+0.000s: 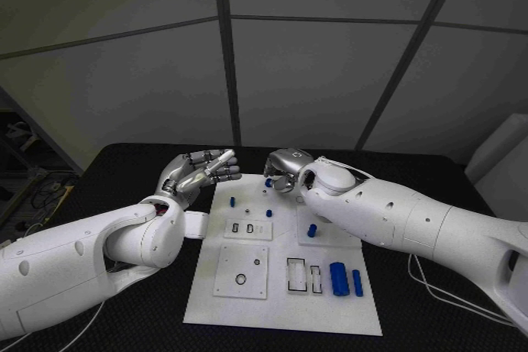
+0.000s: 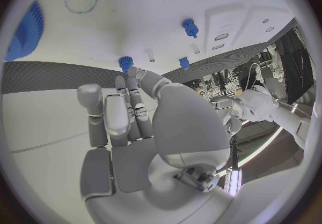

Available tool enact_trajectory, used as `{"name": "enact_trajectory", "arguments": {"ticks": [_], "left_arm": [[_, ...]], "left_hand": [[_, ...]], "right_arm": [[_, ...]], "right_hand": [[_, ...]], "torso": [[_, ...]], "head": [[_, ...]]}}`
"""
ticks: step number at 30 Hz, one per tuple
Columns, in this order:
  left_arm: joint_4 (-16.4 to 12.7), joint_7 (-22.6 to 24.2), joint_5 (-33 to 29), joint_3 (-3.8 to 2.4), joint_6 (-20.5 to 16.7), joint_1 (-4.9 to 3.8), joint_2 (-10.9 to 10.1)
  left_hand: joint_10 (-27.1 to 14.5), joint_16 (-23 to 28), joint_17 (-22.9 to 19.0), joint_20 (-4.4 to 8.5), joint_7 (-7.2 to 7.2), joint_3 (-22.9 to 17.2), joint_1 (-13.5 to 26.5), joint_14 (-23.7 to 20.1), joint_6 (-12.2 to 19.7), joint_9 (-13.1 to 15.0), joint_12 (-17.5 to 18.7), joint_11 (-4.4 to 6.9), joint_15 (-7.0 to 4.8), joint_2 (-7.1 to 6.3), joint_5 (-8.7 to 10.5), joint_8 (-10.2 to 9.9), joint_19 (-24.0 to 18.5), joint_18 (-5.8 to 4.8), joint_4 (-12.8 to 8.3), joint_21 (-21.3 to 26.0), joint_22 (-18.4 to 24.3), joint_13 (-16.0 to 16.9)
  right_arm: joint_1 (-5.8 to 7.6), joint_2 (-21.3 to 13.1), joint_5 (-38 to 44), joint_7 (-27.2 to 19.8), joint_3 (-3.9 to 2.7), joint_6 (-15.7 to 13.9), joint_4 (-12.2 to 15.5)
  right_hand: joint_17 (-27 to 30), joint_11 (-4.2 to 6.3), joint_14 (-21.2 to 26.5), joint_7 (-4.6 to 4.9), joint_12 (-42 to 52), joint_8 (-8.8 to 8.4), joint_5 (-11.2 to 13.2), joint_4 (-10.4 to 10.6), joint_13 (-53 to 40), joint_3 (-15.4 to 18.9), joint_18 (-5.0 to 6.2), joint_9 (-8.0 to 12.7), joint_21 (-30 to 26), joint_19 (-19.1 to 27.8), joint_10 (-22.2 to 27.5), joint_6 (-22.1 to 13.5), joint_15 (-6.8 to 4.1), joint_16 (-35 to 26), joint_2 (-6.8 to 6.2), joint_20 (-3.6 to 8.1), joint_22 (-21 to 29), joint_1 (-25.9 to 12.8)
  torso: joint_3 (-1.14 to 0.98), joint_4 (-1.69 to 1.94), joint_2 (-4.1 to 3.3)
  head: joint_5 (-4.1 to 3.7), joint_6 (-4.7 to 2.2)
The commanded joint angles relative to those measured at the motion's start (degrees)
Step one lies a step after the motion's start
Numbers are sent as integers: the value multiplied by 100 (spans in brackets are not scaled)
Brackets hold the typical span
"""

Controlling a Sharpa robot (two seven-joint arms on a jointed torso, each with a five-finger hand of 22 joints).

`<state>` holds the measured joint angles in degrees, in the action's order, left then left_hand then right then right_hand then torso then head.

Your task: Assemble the parts on the task board

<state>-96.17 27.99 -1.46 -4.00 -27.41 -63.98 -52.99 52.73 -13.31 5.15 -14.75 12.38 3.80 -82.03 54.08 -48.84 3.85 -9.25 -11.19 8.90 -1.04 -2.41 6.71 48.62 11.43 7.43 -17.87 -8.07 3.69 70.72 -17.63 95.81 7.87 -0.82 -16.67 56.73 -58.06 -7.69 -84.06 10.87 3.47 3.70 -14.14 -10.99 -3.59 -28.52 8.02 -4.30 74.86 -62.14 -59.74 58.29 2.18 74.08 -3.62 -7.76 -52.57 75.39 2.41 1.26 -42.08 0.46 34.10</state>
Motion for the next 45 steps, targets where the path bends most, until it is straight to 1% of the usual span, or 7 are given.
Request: {"name": "enact_trajectory", "arguments": {"ticks": [1, 14, 23, 35, 38, 40, 45], "left_arm": [[-16, 23, 50, -5, 77, -14, -2], [-22, 16, 50, -5, 78, -19, -12], [10, 17, 50, -5, 100, -19, -67], [111, 16, 50, -3, 123, -18, -79], [137, 12, 50, -3, 129, -18, -65], [154, 10, 50, -3, 134, -17, -52], [176, 3, 50, -2, 142, -17, -28]], "left_hand": [[-36, 21, -8, -2, 179, 10, 2, 39, 18, -9, 29, -18, -9, 53, -29, -21, 39, -108, -38, -17, 10, -6], [-37, 22, -9, -2, 179, 11, 2, 39, 18, -9, 30, -18, -9, 54, -29, -23, 37, -109, -41, -15, 11, -6], [-38, 24, -9, -3, 178, 12, 0, 39, 18, -9, 32, -19, -8, 55, -29, -25, 35, -110, -45, -12, 13, -6], [-36, 25, -10, -3, 177, 13, -2, 40, 16, -9, 33, -18, -8, 57, -29, -26, 33, -110, -48, -10, 14, -5], [-36, 25, -10, -3, 177, 13, -2, 40, 16, -9, 33, -18, -8, 57, -29, -26, 33, -110, -48, -10, 14, -5], [-36, 25, -10, -3, 177, 13, -2, 40, 16, -9, 33, -18, -8, 57, -29, -26, 33, -110, -48, -10, 14, -5], [-36, 25, -10, -3, 177, 13, -2, 40, 16, -9, 33, -18, -8, 57, -29, -26, 33, -110, -48, -10, 14, -5]], "right_arm": [[11, 10, -2, 22, -3, 91, -8], [12, -85, -7, 17, -2, -42, 113], [13, -991, -511, -52, -8, -719, 1056], [51, -2049, -1190, 362, -199, 126, 1750], [54, -2122, -1356, 493, -223, 373, 1666], [55, -2117, -1433, 542, -230, 483, 1592], [56, -2022, -1547, 614, -238, 698, 1440]], "right_hand": [[22, 5, -51, 4, -8, -10, 31, 14, -4, -22, -42, 9, -26, 59, 61, -47, 47, -42, -57, -11, 28, 12], [79, -2, -31, -2, -3, -9, 55, 24, -10, -1, -29, 12, -58, 112, 143, -97, 57, -67, -81, -27, 94, 25], [118, 43, -26, -32, 80, -11, 90, 146, -55, 119, -31, 23, -77, 88, -88, -249, 32, -71, -176, -30, 95, -85], [167, 242, -23, -53, 721, 0, -76, 601, -424, 1114, -49, 36, -198, -72, -1369, -819, -116, -70, -589, 42, 115, -294], [-287, 363, -133, -147, 1340, 42, -144, 768, -860, 1663, -97, 13, -115, -308, -1795, -909, -231, 186, -613, 137, -97, -72], [-830, 392, -221, -177, 2347, 141, -223, 1170, -1802, 2313, -144, -36, -82, -500, -1360, -1013, -255, 510, -486, 209, -222, 388], [-1867, 290, -359, -97, 5444, 393, -299, 2024, -4834, 2590, -240, -115, 178, -927, -1064, -1166, -174, 1058, -480, 131, -783, 738]], "torso": [[1, 3, 1], [0, -7, -1], [-4, -45, 18], [-37, -114, 79], [-44, -114, 87], [-43, -113, 91], [-44, -107, 67]], "head": [[4, -7], [9, -24], [11, -49], [-22, -47], [-29, -50], [-37, -43], [-50, -47]]}}
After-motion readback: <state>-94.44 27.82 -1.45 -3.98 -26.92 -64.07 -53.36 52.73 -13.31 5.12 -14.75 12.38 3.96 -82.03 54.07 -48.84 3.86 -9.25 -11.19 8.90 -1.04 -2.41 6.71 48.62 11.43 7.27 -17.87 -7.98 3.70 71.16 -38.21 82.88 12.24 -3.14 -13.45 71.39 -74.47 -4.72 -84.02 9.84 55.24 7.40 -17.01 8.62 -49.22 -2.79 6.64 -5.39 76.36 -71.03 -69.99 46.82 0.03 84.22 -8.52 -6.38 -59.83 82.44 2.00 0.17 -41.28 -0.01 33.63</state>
